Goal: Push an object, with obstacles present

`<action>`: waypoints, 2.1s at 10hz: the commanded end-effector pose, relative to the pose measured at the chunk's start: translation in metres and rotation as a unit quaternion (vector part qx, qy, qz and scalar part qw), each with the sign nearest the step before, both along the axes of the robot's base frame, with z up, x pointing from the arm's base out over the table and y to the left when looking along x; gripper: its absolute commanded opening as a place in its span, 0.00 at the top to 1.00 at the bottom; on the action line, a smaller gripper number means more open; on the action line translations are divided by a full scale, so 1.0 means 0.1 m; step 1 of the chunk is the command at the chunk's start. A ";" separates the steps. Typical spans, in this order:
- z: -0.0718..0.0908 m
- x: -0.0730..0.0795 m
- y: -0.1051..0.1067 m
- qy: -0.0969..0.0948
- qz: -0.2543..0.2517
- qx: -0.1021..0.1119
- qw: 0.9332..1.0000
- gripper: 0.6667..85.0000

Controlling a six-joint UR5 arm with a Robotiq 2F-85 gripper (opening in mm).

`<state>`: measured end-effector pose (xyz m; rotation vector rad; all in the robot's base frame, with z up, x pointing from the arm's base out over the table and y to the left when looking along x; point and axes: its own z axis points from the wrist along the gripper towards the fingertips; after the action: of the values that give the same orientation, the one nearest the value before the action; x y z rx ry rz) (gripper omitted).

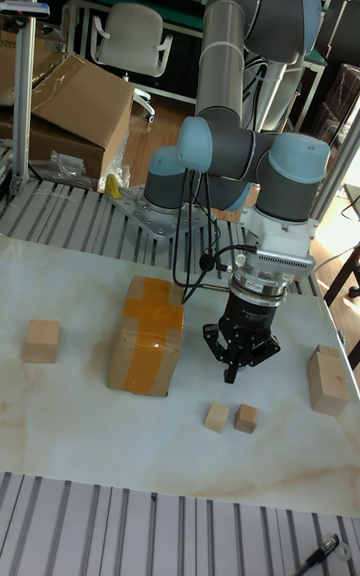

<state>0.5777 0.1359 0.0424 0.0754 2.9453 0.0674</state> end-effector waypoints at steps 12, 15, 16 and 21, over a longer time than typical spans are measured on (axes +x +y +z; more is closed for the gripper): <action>-0.09 0.16 0.04 0.023 0.003 0.002 1.000 0.92; -0.06 0.27 0.02 0.030 0.008 -0.001 1.000 0.92; -0.05 0.29 0.01 0.031 0.008 0.000 0.999 0.92; -0.03 0.38 0.09 0.008 -0.003 0.019 1.000 0.94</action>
<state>0.6083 0.1405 0.0372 0.0644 2.9835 0.0847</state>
